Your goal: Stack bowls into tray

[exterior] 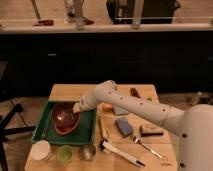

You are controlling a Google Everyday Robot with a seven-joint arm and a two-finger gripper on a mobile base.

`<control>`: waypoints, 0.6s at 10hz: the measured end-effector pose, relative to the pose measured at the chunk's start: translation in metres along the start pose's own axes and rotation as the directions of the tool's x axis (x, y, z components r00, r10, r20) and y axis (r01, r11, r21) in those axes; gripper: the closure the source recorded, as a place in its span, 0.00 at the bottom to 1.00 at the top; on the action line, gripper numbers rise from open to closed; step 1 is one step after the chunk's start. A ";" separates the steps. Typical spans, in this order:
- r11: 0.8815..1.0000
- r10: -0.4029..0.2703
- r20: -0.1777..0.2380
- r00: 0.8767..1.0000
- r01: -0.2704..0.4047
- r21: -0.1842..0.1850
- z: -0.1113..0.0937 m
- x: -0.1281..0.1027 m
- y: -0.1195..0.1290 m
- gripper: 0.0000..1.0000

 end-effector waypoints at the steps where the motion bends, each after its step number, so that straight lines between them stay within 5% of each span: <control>1: 1.000 0.000 0.000 1.000 0.000 0.000 0.000 0.000 0.000 0.96; 6: 1.000 -0.001 0.001 1.000 0.001 0.001 0.001 0.000 -0.001 1.00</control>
